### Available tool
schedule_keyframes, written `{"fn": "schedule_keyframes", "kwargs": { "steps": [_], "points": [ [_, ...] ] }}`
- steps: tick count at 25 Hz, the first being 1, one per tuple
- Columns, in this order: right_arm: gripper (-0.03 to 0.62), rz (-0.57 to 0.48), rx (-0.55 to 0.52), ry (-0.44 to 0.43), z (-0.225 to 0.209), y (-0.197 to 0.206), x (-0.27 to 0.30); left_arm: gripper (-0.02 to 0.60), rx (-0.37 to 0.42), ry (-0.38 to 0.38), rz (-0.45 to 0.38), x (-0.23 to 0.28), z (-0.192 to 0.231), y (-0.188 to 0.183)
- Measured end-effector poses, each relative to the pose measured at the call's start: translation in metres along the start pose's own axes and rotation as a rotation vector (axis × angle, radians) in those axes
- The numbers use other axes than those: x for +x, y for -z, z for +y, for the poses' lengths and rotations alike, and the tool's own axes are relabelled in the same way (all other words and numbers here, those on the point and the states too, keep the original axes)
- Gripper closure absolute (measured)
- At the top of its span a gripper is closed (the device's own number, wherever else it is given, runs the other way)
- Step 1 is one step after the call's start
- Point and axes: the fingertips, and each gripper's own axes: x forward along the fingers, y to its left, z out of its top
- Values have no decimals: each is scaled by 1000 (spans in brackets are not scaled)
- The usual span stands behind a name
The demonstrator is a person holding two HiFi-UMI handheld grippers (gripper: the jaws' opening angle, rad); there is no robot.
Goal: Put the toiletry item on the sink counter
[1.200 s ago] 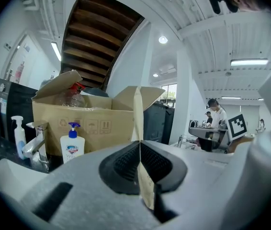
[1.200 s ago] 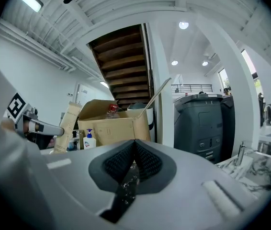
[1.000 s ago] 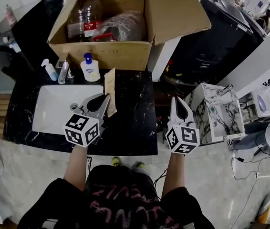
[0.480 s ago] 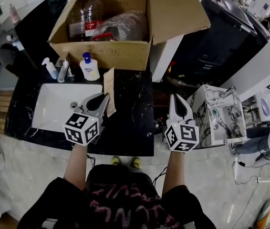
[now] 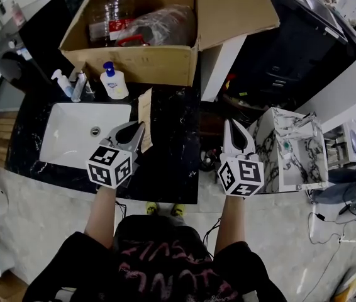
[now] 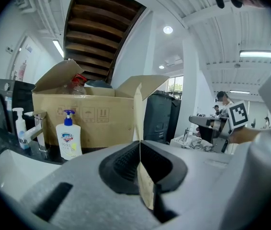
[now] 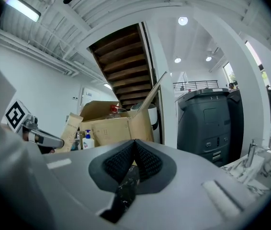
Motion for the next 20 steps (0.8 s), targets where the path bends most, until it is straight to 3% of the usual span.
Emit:
{"fn": "schedule_keyframes", "kwargs": {
  "steps": [20],
  "points": [
    [582,69,7,-13,-15,28,1,574,-116,13,203,40,-7,85]
  ]
}}
